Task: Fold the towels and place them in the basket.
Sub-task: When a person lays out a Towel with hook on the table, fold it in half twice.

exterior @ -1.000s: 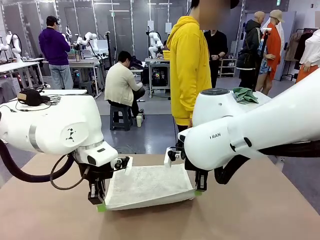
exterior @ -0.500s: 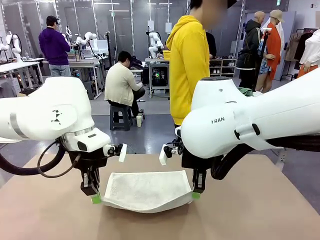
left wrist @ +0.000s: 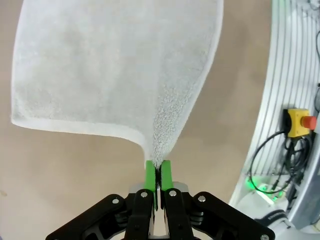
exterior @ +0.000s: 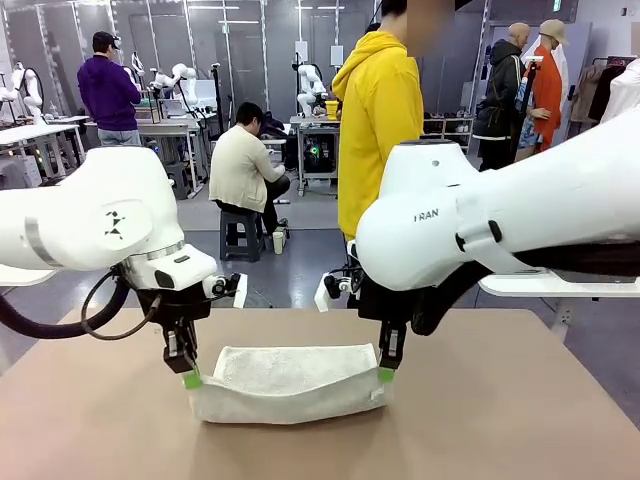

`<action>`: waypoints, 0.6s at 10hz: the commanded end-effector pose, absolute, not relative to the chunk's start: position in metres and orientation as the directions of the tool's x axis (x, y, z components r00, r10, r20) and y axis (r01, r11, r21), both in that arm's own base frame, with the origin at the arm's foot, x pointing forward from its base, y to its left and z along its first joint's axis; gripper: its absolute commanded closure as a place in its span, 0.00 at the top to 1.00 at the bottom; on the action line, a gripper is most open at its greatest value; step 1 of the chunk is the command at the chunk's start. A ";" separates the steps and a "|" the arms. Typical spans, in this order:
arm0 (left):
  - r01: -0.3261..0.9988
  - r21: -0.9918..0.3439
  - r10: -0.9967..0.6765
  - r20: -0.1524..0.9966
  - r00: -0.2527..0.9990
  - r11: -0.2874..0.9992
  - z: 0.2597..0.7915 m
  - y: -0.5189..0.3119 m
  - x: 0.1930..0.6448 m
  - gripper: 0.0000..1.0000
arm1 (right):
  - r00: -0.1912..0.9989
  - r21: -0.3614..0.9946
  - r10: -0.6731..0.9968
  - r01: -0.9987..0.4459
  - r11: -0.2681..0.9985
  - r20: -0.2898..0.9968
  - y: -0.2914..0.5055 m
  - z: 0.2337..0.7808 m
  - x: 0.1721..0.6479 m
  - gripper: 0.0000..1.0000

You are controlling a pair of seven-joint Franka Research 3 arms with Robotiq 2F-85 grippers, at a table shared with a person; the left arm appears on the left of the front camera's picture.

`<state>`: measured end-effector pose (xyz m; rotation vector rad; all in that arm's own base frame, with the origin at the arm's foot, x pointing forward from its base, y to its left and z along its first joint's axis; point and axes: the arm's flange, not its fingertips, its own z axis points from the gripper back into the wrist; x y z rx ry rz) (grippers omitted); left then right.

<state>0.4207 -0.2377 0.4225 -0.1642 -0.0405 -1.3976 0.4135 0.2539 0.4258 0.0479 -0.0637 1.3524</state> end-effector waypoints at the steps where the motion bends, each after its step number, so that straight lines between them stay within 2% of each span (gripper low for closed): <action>1: 0.990 -0.054 -0.985 0.111 0.134 0.128 0.411 -0.254 0.462 0.05 | 0.140 -0.002 0.985 -0.990 0.141 0.106 0.261 0.409 0.465 0.07; 6: 0.976 -0.009 -0.973 0.072 0.218 0.218 0.370 -0.245 0.523 0.05 | 0.113 -0.025 0.991 -0.993 0.115 0.070 0.266 0.360 0.535 0.07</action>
